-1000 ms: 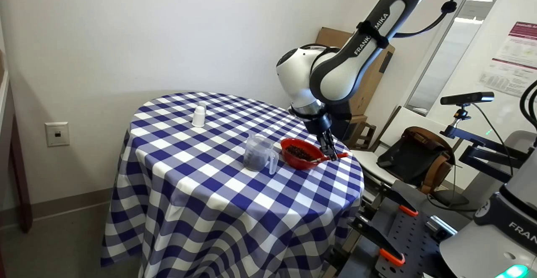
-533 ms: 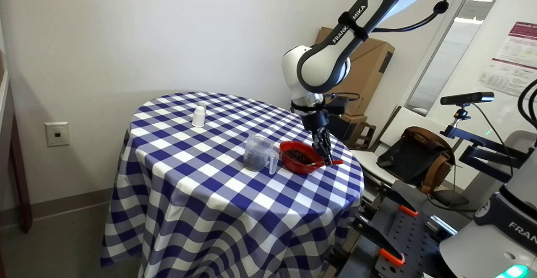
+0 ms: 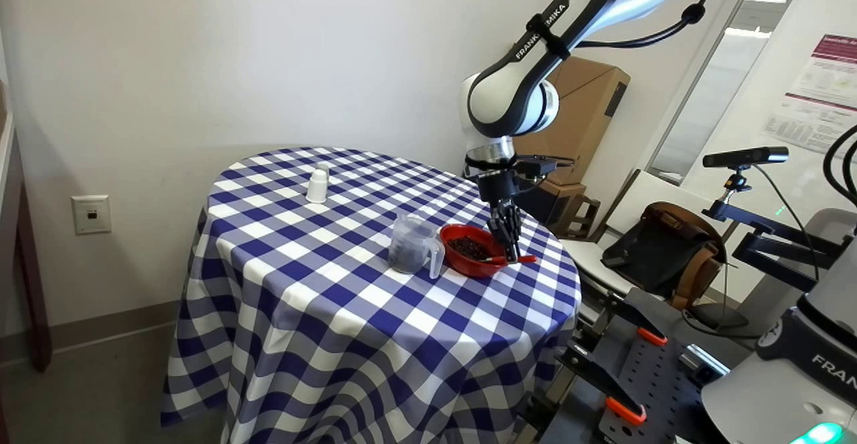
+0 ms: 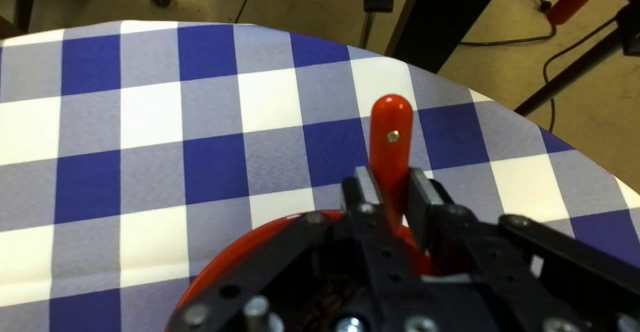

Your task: Use the spoon to transfer beans from the red bowl to the jar

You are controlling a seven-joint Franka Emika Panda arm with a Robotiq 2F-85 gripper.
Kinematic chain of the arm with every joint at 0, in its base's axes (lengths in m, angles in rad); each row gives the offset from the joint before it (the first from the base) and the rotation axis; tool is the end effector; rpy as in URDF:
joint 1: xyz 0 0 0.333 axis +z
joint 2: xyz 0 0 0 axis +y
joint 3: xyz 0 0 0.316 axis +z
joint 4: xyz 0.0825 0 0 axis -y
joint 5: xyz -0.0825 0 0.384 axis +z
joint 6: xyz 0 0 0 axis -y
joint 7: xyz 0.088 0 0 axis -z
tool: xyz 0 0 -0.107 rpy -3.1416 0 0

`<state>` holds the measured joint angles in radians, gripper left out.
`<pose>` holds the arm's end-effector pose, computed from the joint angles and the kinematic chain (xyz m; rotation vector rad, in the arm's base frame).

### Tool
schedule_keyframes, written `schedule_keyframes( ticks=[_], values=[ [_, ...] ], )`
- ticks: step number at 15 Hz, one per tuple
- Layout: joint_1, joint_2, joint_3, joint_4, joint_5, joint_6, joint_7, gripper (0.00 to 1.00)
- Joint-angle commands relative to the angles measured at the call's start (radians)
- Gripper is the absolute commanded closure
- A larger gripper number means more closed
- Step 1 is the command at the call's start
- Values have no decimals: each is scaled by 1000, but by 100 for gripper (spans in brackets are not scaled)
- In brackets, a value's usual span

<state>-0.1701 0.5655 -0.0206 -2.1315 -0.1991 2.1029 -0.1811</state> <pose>0.4817 -0.1035 0.1071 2.9554 0.2132 -0.9318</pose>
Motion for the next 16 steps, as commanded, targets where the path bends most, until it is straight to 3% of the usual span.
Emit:
schedule_keyframes(
  ticks=[1, 16],
  values=[
    [-17, 17, 1, 46, 86, -13, -49, 94],
    [-36, 1, 5, 52, 219, 9, -108, 94]
  ],
)
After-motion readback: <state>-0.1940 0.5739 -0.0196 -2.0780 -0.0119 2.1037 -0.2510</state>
